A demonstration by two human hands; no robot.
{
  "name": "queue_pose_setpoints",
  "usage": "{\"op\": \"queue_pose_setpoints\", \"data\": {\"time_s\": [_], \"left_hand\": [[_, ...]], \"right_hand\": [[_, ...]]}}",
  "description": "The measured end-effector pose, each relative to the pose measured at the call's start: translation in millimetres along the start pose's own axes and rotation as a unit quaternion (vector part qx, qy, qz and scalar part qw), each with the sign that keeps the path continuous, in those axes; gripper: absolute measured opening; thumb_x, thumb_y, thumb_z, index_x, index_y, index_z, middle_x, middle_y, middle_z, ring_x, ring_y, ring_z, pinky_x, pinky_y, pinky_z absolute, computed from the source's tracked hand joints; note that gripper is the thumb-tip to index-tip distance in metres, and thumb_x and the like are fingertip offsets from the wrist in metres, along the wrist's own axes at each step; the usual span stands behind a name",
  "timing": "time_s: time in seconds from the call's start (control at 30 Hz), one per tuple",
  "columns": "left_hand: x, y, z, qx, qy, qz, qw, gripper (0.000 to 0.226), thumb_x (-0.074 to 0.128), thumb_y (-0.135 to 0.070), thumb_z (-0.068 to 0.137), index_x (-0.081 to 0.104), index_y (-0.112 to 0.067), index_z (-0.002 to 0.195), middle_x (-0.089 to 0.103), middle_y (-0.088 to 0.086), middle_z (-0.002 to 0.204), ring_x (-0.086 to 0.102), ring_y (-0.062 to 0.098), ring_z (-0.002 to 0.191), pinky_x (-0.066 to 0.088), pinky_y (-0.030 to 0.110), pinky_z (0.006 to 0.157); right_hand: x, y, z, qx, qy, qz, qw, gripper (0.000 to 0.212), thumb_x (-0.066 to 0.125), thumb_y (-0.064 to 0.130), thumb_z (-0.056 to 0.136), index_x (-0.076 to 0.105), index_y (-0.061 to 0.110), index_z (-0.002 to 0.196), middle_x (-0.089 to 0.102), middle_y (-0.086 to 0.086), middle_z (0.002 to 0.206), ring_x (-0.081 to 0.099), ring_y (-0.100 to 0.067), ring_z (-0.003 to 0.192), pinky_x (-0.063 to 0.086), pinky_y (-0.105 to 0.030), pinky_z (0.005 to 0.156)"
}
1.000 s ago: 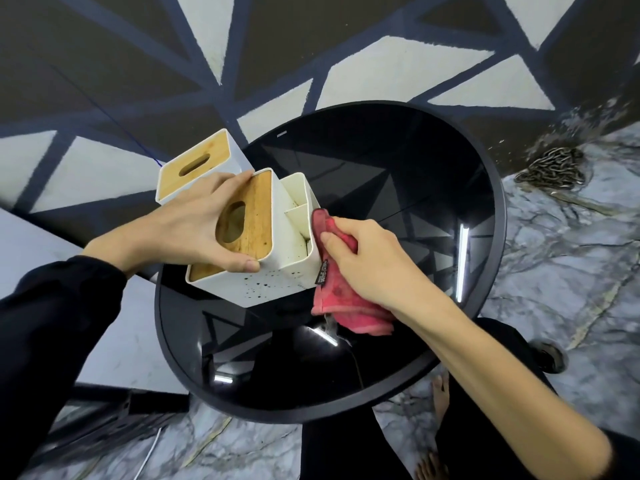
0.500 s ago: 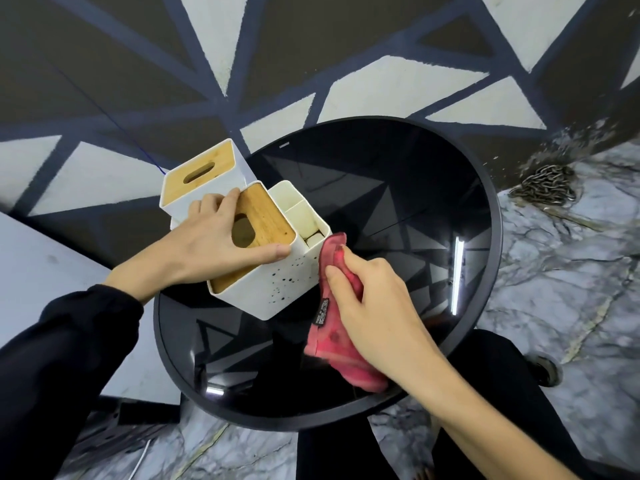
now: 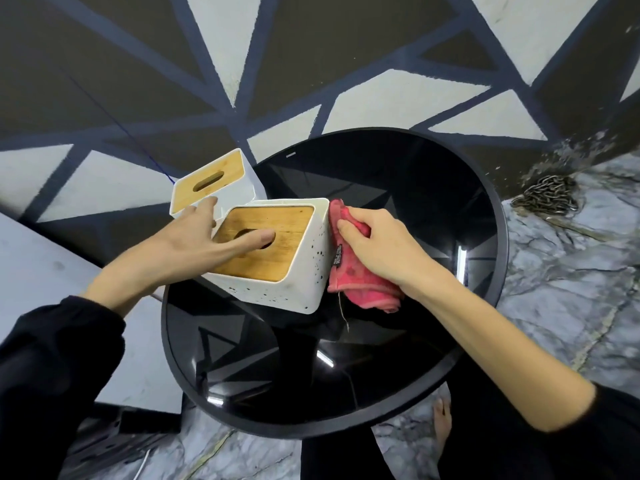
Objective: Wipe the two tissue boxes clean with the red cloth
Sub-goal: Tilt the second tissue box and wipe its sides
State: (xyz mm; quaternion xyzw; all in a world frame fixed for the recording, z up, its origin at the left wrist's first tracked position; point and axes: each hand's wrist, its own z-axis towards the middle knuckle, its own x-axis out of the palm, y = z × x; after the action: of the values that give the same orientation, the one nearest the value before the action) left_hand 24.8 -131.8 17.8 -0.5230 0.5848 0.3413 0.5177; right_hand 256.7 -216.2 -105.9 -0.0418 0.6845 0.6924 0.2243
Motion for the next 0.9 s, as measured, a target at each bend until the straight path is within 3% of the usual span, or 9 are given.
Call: {"op": "queue_pose_setpoints", "data": {"time_s": [0.1, 0.2, 0.3, 0.47, 0.57, 0.67, 0.8, 0.9], "left_hand": [[-8, 10, 3, 0.064, -0.005, 0.014, 0.998, 0.142, 0.051, -0.110, 0.046, 0.025, -0.037, 0.164, 0.025, -0.007, 0.169, 0.040, 0.025, 0.149, 0.041, 0.053, 0.120], [-12, 12, 3, 0.203, 0.064, 0.009, 0.977, 0.123, 0.075, -0.093, 0.051, 0.024, -0.058, 0.157, 0.010, -0.035, 0.163, 0.021, 0.001, 0.154, 0.032, 0.044, 0.125], [-8, 6, 6, 0.291, 0.102, 0.033, 0.951, 0.140, 0.093, -0.076, 0.048, 0.012, -0.057, 0.160, 0.005, -0.036, 0.165, 0.009, -0.011, 0.154, 0.026, 0.032, 0.120], [-3, -8, 22, 0.306, 0.130, 0.074, 0.940, 0.151, 0.100, -0.063, 0.047, -0.001, -0.063, 0.158, 0.000, -0.036, 0.168, 0.006, -0.009, 0.156, 0.020, 0.030, 0.122], [-2, -12, 32, 0.315, 0.150, 0.077, 0.934, 0.147, 0.101, -0.061, 0.050, 0.007, -0.054, 0.162, 0.020, -0.034, 0.161, 0.019, -0.018, 0.146, 0.025, 0.016, 0.116], [1, -11, 36, 0.323, 0.146, 0.072, 0.932, 0.137, 0.098, -0.069, 0.051, 0.012, -0.056, 0.157, 0.025, -0.042, 0.151, 0.024, -0.022, 0.140, 0.028, 0.005, 0.107], [5, -8, 38, 0.334, 0.118, 0.075, 0.932, 0.135, 0.087, -0.083, 0.047, 0.011, -0.059, 0.156, 0.027, -0.041, 0.152, 0.027, -0.015, 0.143, 0.029, 0.019, 0.113], [5, -9, 38, 0.342, 0.117, 0.073, 0.929, 0.133, 0.085, -0.086, 0.046, 0.008, -0.064, 0.152, 0.025, -0.045, 0.148, 0.026, -0.017, 0.141, 0.029, 0.016, 0.111]], "right_hand": [[-2, -2, -4, 0.001, 0.004, 0.022, 1.000, 0.030, 0.050, 0.031, 0.108, 0.071, 0.012, 0.097, 0.074, -0.008, 0.089, 0.069, -0.022, 0.085, 0.051, -0.026, 0.075], [1, -5, -11, 0.001, 0.001, 0.044, 0.999, 0.028, 0.050, 0.031, 0.108, 0.072, 0.017, 0.096, 0.074, -0.008, 0.087, 0.069, -0.020, 0.082, 0.049, -0.021, 0.069], [8, -5, -16, -0.004, 0.003, 0.041, 0.999, 0.030, 0.050, 0.033, 0.108, 0.069, 0.019, 0.089, 0.072, -0.008, 0.083, 0.066, -0.019, 0.077, 0.050, -0.028, 0.068], [13, -4, -14, -0.009, -0.004, 0.028, 1.000, 0.033, 0.048, 0.035, 0.108, 0.068, 0.016, 0.089, 0.071, -0.009, 0.082, 0.069, -0.023, 0.078, 0.057, -0.043, 0.078], [17, -6, -16, -0.013, -0.016, 0.025, 0.999, 0.033, 0.048, 0.035, 0.107, 0.066, 0.015, 0.087, 0.069, -0.010, 0.079, 0.067, -0.025, 0.077, 0.056, -0.046, 0.077], [27, 0, -26, -0.008, -0.049, 0.003, 0.999, 0.030, 0.045, 0.037, 0.107, 0.057, 0.020, 0.085, 0.057, -0.009, 0.084, 0.060, -0.031, 0.078, 0.053, -0.043, 0.073], [35, 13, -52, 0.033, -0.034, -0.002, 0.999, 0.027, 0.042, 0.038, 0.108, 0.061, 0.020, 0.100, 0.050, -0.006, 0.096, 0.059, -0.033, 0.087, 0.053, -0.046, 0.082], [44, 22, -89, 0.046, 0.017, 0.011, 0.999, 0.025, 0.040, 0.042, 0.108, 0.058, 0.025, 0.104, 0.048, 0.000, 0.097, 0.059, -0.031, 0.091, 0.051, -0.045, 0.086]]}}
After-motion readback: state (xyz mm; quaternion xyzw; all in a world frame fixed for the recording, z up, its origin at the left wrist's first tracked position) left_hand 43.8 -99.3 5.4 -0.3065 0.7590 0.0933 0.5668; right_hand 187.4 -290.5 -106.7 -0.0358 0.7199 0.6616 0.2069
